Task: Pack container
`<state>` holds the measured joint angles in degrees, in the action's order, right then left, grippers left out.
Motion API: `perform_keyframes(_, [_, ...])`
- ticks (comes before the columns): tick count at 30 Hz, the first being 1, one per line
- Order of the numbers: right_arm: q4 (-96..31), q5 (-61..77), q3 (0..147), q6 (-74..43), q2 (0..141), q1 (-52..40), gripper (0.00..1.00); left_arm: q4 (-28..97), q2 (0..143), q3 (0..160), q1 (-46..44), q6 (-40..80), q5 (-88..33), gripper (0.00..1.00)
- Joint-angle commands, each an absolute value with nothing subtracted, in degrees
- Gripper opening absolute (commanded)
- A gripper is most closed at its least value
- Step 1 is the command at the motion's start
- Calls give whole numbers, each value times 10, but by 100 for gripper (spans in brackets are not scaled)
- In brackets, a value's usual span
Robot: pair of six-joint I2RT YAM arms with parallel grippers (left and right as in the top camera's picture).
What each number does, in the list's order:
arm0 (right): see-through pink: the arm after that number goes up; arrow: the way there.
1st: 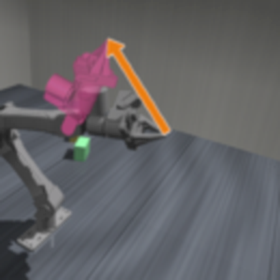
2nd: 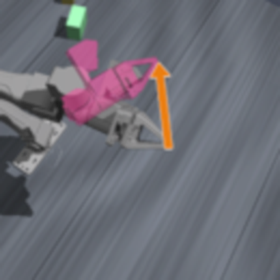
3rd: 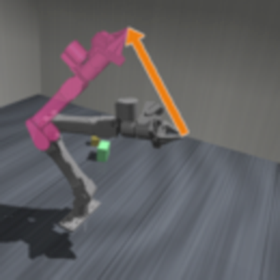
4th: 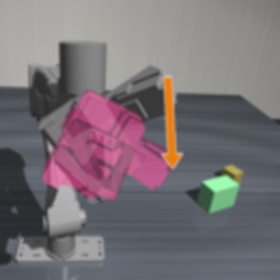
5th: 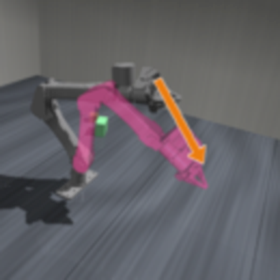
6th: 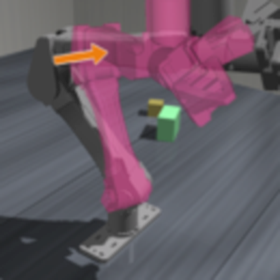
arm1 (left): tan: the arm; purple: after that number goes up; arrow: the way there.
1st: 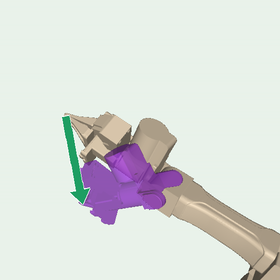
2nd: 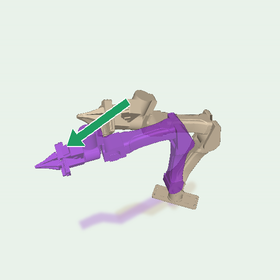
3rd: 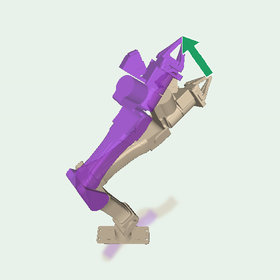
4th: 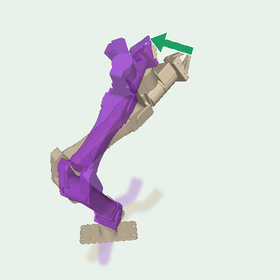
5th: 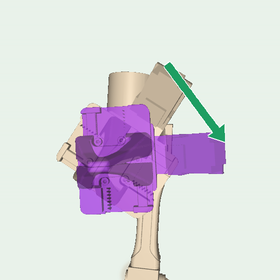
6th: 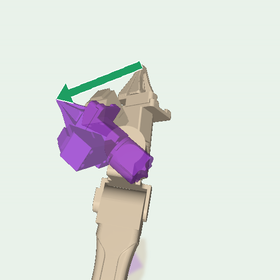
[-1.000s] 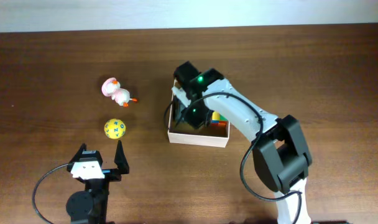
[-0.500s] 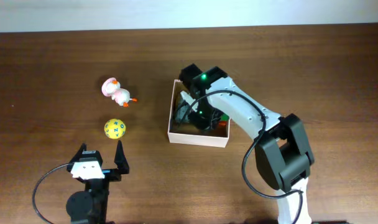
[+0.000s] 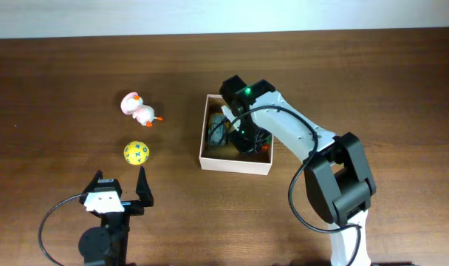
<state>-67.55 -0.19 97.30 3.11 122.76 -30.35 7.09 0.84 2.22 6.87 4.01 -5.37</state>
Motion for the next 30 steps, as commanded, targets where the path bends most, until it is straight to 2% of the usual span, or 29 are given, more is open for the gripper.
perform_keyframes(1, [-662, -36, 957, 27, 1230, -291, 4, 69, 3, 18, 68, 29, -51, 99])
perform_keyframes(23, [-569, -63, 952, 29, 1230, -258, 4, 69, 3, 18, 68, 29, -51, 99])
perform_keyframes(30, [-576, -39, 952, 30, 1230, -260, 4, 69, 3, 18, 68, 29, -51, 99])
